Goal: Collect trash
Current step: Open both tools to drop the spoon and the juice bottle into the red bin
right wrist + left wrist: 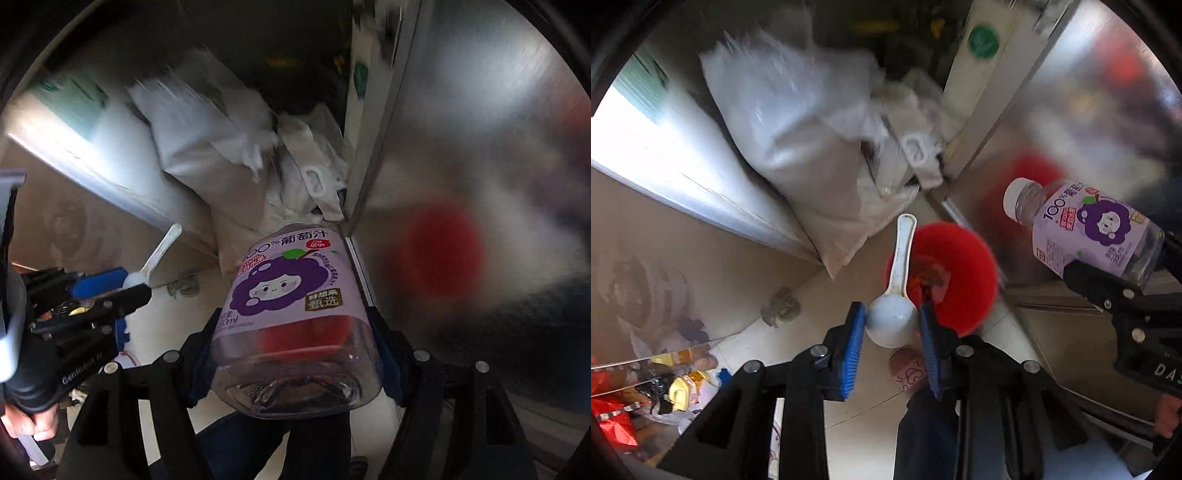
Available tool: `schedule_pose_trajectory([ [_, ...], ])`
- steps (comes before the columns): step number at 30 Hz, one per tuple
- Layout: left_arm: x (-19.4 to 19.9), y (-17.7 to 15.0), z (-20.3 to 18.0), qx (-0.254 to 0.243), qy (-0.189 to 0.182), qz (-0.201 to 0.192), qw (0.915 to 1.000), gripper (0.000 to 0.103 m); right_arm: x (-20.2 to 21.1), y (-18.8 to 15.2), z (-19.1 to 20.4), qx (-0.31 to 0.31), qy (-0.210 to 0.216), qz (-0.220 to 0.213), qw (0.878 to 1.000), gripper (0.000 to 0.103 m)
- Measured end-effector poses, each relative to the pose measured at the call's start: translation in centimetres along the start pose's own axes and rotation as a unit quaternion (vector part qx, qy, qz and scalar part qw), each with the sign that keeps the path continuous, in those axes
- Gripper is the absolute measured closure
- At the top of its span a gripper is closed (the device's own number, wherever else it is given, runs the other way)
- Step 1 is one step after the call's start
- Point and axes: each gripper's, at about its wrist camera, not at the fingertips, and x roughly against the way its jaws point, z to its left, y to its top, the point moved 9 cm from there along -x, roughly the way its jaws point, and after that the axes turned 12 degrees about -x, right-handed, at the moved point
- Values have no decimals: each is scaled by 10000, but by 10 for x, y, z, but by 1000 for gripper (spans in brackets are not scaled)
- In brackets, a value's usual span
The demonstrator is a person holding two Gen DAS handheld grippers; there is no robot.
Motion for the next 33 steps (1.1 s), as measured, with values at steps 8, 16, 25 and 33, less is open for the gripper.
schedule_pose_trajectory([
  [8,-104,-15,12,181,-164,365,9990,75,-118,-6,-9,286,-47,424,9987,33],
  [16,-137,-31,19,76,-104,534,9985,75,-165,-28,-11,454,-2,793,9958,33],
  [25,-130,-30,14,60,-248,585,9980,75,-162,-32,-13,317,-102,887,9955,10],
  [33,-130,-11,-3,-152,-406,523,9977,75,-149,-25,-33,-173,-330,686,9969,6],
])
